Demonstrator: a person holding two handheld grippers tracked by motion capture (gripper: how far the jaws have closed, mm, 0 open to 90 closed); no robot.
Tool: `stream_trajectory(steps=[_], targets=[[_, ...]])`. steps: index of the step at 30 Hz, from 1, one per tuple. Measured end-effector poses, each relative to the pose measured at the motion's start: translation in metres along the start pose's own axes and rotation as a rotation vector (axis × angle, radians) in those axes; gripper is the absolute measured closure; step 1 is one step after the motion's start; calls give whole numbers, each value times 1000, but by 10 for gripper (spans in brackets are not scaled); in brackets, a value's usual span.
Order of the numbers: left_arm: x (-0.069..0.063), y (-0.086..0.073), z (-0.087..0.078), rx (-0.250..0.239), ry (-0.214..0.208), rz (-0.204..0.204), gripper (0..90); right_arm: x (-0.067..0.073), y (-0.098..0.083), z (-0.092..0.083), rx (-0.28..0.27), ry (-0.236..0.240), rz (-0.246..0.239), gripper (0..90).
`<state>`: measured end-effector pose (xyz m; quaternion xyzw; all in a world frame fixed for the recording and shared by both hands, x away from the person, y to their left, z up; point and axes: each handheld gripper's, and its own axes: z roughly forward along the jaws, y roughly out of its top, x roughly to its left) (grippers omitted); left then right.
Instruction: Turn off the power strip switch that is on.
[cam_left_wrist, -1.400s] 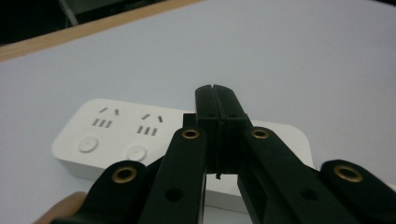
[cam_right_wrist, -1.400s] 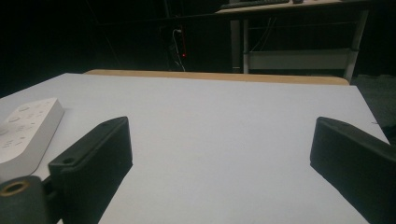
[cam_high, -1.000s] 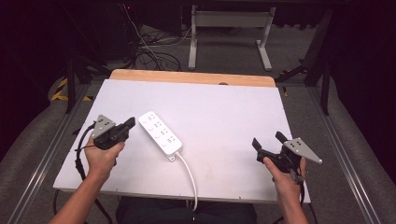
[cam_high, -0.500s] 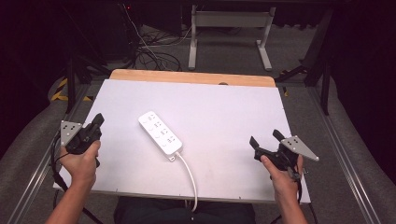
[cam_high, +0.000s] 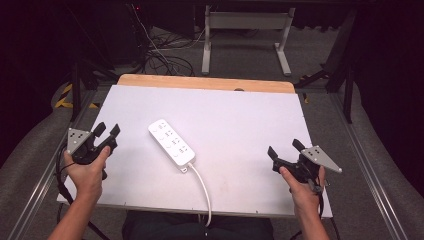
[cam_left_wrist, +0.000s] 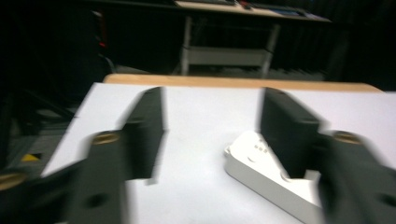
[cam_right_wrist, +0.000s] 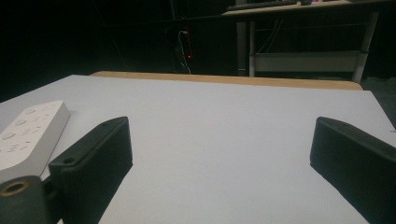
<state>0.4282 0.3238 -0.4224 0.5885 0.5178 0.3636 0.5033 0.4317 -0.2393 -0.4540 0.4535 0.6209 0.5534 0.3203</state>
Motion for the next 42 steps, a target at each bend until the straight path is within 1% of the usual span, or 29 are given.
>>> stream_trajectory(steps=[1,2,4,5,6,9,11,12,22,25,32,37,40,42], targets=[[0,0,1,13,-8,6,298,0,0,0,-1,0,0,62],[0,-1,2,27,-3,6,230,0,0,0,-1,0,0,62],[0,-2,3,37,8,-2,130,-1,0,0,-1,1,-1,62],[1,-2,2,41,6,-6,93,-1,0,0,0,1,2,61],[2,-2,2,40,7,-7,76,-1,0,0,-1,1,2,62],[3,-2,1,38,12,-11,64,0,0,0,0,2,-1,62],[3,-2,1,40,16,-10,24,0,0,0,0,3,-1,62],[3,-2,1,40,18,-2,26,0,0,0,-1,4,-1,62],[2,-4,3,48,12,13,52,-1,0,-1,-6,-3,7,46],[1,-4,4,44,12,11,52,-1,0,-1,-4,-4,7,32],[-1,-3,7,50,-11,-2,51,-1,0,-5,-4,-12,10,23],[-3,-3,7,46,-25,4,50,-1,0,-7,-3,-16,5,21],[-4,-2,6,41,-27,7,50,1,0,-7,-2,-14,0,21],[-3,-2,6,43,-27,2,50,1,0,-6,-1,-13,3,21]])
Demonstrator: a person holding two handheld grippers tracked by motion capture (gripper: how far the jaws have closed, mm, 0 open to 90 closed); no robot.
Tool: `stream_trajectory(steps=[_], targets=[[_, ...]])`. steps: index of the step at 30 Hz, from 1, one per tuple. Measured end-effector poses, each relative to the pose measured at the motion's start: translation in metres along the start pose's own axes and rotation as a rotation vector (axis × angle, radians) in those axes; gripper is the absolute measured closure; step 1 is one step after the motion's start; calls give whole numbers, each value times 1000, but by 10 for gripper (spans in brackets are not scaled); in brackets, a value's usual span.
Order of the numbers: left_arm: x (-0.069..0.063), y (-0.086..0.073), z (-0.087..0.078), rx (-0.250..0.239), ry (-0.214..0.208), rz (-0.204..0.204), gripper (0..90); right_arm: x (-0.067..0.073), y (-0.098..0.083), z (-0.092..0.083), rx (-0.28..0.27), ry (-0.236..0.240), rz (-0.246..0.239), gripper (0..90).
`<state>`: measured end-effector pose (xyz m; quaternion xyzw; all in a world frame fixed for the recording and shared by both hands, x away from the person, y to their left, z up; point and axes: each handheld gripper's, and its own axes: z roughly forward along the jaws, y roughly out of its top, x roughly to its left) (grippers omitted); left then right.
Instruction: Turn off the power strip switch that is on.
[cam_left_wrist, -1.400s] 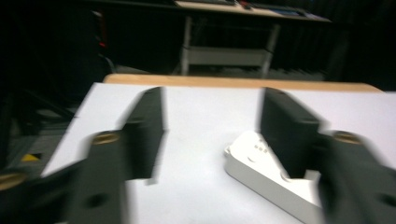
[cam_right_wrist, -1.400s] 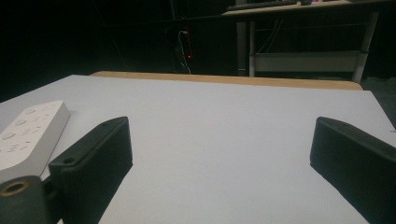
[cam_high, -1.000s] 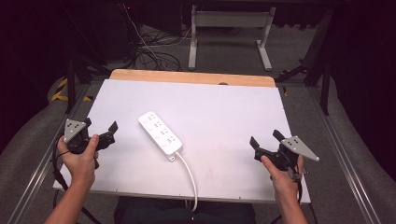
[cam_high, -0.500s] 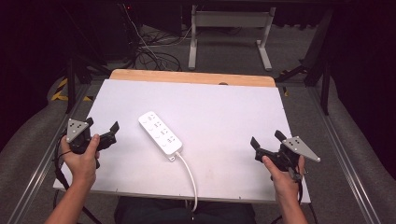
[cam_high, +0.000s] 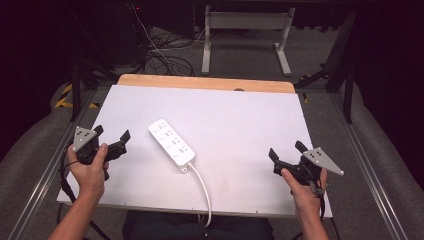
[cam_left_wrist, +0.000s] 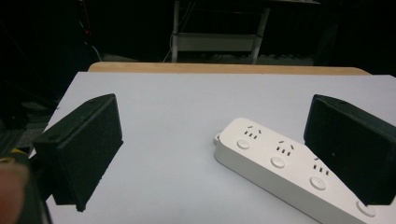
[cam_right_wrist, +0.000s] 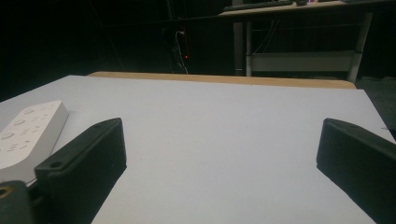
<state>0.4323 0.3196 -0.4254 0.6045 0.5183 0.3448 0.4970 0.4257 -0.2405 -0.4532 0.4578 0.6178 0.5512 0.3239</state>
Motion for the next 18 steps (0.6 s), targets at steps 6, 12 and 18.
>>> stream_trajectory(steps=[6,12,18], targets=[[1,-1,0,7,1,0,50,0,0,2,2,8,-2,21],[1,-2,-1,11,2,2,50,1,0,4,5,12,-4,21],[1,-2,0,14,1,-1,47,0,0,4,5,13,-3,22]])
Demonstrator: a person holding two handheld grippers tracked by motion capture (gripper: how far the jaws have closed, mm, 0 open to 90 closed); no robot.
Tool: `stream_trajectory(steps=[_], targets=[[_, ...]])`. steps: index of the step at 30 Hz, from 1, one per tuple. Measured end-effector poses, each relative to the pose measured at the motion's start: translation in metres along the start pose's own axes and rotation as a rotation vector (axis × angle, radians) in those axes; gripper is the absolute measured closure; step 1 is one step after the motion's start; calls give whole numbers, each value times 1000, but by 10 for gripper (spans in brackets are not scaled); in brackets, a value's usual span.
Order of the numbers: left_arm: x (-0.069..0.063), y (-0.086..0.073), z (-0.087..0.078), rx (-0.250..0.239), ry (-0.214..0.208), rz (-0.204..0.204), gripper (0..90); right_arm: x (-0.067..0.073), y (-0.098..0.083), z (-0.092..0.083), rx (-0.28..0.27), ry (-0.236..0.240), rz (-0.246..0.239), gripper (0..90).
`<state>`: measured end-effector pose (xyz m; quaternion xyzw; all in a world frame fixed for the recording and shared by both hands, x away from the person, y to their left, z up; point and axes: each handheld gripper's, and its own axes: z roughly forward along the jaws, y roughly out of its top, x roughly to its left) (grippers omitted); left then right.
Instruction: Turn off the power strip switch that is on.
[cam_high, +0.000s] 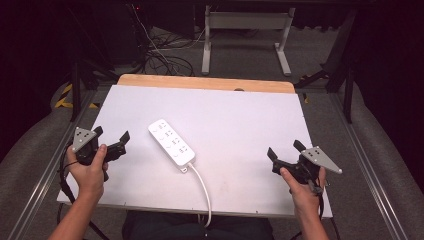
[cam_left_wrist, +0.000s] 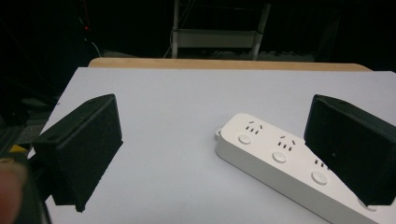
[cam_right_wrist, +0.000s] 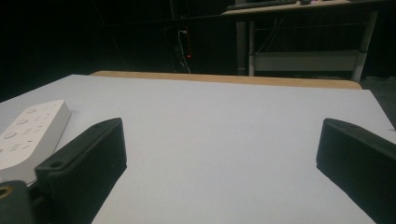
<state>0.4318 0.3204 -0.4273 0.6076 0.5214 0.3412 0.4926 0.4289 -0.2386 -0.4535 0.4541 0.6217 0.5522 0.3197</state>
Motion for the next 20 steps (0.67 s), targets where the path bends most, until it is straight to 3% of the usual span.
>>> stream_trajectory(steps=[20], targets=[[-1,0,2,3,-13,-2,44,0,-2,1,3,-1,2,26]])
